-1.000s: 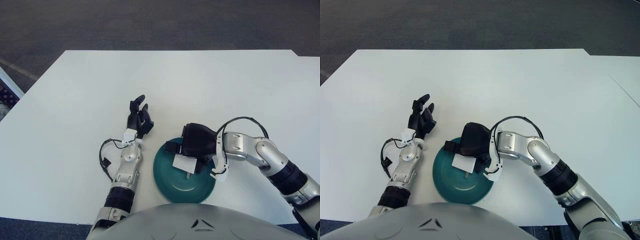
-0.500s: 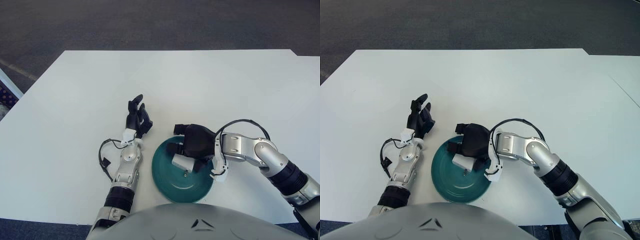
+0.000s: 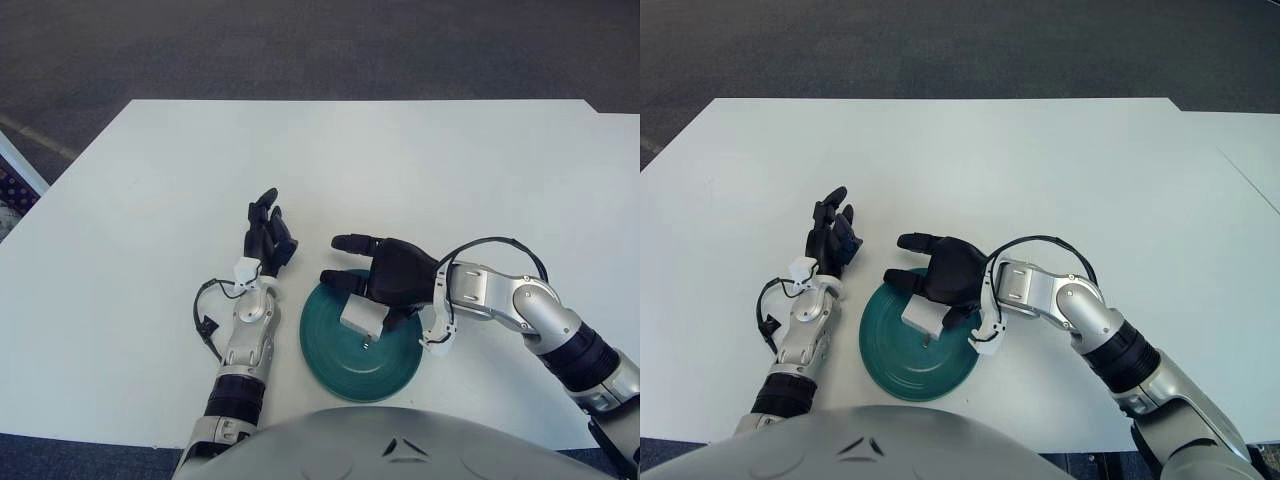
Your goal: Put the charger into the plate.
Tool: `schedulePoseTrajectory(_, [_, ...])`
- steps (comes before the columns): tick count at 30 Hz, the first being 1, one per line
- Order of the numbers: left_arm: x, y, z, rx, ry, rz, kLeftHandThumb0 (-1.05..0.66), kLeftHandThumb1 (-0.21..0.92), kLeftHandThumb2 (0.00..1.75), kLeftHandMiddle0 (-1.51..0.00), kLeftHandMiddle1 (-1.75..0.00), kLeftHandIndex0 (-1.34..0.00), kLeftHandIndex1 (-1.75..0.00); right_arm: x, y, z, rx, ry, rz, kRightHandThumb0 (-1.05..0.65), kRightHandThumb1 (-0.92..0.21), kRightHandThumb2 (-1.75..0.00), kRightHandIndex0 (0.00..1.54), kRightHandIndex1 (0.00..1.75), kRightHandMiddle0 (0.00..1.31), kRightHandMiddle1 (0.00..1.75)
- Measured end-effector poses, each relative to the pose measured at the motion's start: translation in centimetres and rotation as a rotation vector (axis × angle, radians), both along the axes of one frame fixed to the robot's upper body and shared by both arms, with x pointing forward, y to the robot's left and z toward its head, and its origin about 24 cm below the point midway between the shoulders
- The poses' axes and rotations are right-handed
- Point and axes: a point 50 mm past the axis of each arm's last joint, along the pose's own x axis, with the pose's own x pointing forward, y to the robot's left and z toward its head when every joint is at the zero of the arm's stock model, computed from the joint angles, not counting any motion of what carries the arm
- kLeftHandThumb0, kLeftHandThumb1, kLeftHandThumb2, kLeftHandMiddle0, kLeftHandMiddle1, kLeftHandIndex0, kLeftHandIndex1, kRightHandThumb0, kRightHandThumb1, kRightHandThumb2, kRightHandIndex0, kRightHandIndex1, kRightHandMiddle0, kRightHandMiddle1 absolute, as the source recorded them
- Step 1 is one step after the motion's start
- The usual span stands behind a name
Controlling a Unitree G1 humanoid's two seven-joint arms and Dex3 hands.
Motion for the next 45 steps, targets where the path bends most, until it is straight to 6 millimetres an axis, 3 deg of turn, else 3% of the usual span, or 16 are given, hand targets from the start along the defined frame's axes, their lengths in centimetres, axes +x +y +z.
schedulePoseTrajectory(19, [0.5, 0.2, -0.2, -0.086, 0.006, -0.022, -0.81, 0.92, 1.03, -0.31, -0.01, 0.00, -0.65, 0.3, -1.0, 0.1, 0.261, -0.029, -0.051, -1.05, -0.92, -1.08, 0.00, 0.00, 0.00, 0.00])
schedulePoseTrajectory(29, [0.9, 0.3, -0.4, -0.147, -0.015, -0.068, -0.80, 0.92, 1.02, -0.30, 0.00, 0.00, -0.63, 1.1, -2.0, 3.1, 0.408, 0.002, -0.130, -1.05, -0.92, -1.06, 0.00, 0.00, 0.01, 0.01])
schedulePoseTrajectory(38, [0.8, 0.4, -0.4, -0.153, -0.032, -0.071, -0.83, 0.92, 1.02, -0.31, -0.01, 0.00, -0.66, 3.1, -3.0, 6.3, 0.511, -0.009, -0.199, -1.05, -0.92, -1.04, 0.05, 0.02, 0.07, 0.05])
schedulePoseTrajectory(45, [0.8, 0.2, -0.4, -0.045, -0.041, -0.047, -0.88, 0.92, 1.00, -0.31, 0.00, 0.00, -0.72, 6.7, -4.1, 7.9, 0.737, 0.075, -0.391, -1.03, -0.92, -0.94, 0.12, 0.01, 0.00, 0.35])
